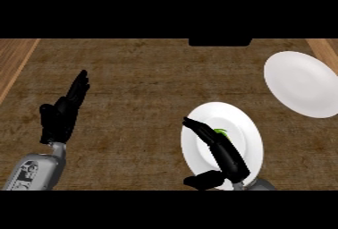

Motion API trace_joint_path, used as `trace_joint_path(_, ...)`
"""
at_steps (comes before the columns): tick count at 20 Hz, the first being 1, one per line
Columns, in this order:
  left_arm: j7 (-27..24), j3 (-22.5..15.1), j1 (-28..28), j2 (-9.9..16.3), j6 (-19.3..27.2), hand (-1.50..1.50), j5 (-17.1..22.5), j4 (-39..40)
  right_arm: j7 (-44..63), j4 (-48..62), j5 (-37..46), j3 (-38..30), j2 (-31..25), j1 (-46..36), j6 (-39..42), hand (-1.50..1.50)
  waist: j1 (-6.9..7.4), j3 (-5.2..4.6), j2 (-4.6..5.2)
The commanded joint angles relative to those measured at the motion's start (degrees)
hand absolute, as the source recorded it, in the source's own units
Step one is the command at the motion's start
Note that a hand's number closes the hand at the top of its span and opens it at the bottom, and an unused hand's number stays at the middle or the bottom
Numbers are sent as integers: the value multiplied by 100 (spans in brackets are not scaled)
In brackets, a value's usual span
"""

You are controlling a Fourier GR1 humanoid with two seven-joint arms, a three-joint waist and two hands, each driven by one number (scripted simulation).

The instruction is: Pick the lemon from the plate and place it in the plate

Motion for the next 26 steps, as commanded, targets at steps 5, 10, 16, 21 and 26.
trace_joint_path(5,-278,309,-21,57,-274,0,98,263,149,-1293,997,-285,-825,323,-398,-150,-79,3,-14)
trace_joint_path(10,-229,265,-10,-2,-254,0,19,280,1875,-2258,1432,-380,-1709,137,581,-150,-110,-8,-35)
trace_joint_path(16,4,36,-287,-255,-96,0,-216,226,3576,-2668,1175,-460,-2023,-536,2232,-150,-24,-1,-9)
trace_joint_path(21,-72,343,-235,-59,-420,0,-25,293,4307,-2954,949,-612,-2023,-588,3104,-150,-20,4,-2)
trace_joint_path(26,-138,196,-508,-460,-135,0,-476,625,4205,-2240,1319,-639,-1345,-731,3451,-150,-7,7,10)
